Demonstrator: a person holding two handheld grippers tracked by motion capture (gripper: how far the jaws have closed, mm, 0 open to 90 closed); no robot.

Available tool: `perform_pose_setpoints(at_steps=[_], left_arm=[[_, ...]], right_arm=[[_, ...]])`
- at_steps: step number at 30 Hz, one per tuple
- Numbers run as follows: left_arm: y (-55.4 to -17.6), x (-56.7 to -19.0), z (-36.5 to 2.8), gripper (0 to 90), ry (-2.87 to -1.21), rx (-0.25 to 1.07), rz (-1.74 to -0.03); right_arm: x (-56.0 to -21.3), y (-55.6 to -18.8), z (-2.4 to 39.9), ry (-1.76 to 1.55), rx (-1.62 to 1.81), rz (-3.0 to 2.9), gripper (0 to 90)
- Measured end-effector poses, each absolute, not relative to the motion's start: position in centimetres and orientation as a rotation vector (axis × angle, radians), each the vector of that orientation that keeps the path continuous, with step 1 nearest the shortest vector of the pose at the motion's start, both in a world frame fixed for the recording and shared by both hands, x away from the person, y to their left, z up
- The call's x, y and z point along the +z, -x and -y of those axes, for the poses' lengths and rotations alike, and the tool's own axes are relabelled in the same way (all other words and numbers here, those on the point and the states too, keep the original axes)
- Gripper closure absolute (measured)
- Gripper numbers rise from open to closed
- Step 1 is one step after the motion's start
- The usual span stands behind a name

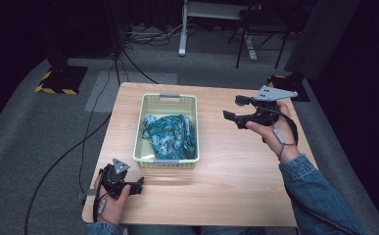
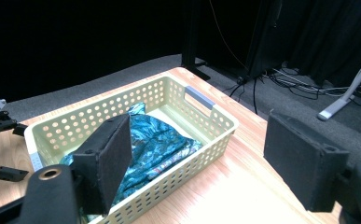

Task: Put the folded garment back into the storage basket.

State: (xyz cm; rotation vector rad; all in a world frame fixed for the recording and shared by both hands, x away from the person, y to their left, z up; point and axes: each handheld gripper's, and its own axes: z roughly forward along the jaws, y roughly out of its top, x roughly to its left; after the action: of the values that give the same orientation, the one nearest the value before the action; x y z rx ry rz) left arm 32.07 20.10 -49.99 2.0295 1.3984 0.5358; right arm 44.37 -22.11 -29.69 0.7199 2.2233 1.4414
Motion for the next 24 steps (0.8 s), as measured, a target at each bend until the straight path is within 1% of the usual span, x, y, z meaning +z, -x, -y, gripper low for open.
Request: perform_pose_setpoints(at_steps=[24], left_arm=[[-32.1,-50.0,-20.1,0.1,-2.029,0.536,-1.399]], right_arm=[[-30.5,-43.5,25.6,-0.792,1.428,-2.192,22.1]])
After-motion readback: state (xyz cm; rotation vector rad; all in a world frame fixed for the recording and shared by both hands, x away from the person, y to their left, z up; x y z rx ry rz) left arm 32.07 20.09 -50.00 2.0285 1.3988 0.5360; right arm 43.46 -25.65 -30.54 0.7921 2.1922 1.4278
